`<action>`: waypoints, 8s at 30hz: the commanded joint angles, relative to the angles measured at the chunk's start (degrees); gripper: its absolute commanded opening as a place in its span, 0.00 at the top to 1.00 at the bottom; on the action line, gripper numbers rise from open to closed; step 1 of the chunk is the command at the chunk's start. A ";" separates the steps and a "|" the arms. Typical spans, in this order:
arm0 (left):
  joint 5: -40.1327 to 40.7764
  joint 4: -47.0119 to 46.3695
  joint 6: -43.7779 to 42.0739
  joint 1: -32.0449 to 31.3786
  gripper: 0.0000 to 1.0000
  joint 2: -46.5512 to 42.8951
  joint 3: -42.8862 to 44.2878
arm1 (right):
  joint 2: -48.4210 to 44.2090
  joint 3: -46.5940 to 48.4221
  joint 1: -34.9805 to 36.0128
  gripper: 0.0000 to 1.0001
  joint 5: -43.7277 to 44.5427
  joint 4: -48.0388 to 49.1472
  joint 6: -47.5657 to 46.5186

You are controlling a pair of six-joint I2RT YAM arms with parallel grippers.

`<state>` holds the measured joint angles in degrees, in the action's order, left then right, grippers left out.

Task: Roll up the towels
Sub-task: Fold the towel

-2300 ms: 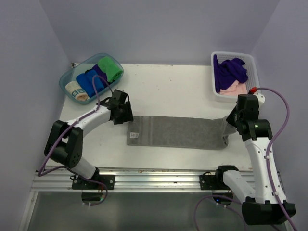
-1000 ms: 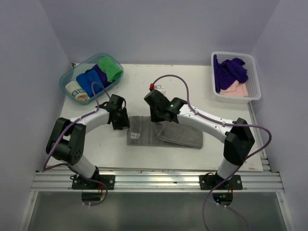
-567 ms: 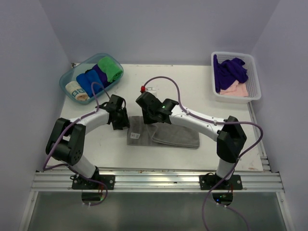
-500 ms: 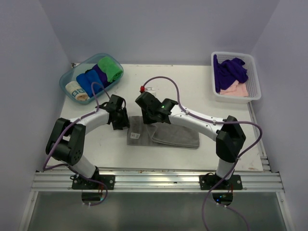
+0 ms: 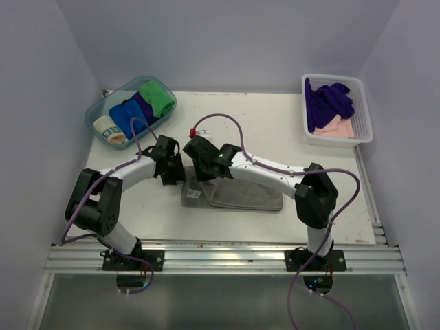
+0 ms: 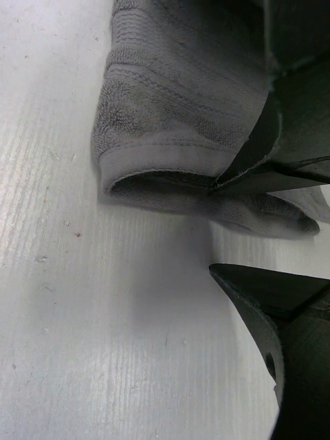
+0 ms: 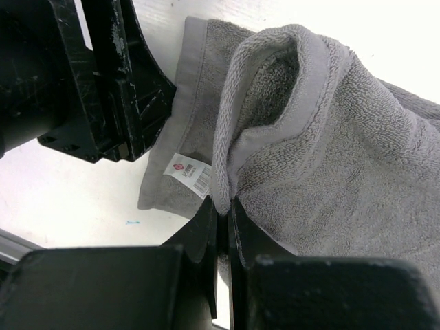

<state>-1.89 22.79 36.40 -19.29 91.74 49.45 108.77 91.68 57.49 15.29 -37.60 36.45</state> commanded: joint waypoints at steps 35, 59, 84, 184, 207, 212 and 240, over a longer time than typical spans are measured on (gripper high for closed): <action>10.05 11.66 -0.98 2.33 0.47 -8.16 4.25 | -23.77 -24.93 -13.26 0.57 1.51 8.16 0.64; 3.03 -2.31 -6.69 -6.46 0.43 -3.68 7.24 | -28.00 -34.73 -24.98 0.61 -0.87 7.11 0.91; 6.38 1.56 -5.99 -4.00 0.57 1.25 7.77 | -20.27 -41.05 -37.19 0.36 -15.03 12.37 -4.98; 9.45 16.41 -16.28 -12.27 0.40 28.32 64.64 | -39.27 -47.65 -6.54 1.00 -11.15 10.44 1.26; 2.15 7.10 -13.55 -8.48 0.39 8.63 31.41 | -30.54 -43.25 1.13 1.00 -1.59 14.23 -1.90; -2.94 5.17 -10.92 -8.48 0.41 11.17 27.73 | -29.77 -41.06 -6.68 1.00 -1.58 11.60 -4.36; -4.00 9.56 -13.02 -8.39 0.34 27.80 54.36 | -36.42 -46.24 -16.63 1.00 -3.42 10.36 0.47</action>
<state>-6.20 30.94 24.40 -26.83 126.80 103.59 77.82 43.72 40.49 10.98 -24.18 35.57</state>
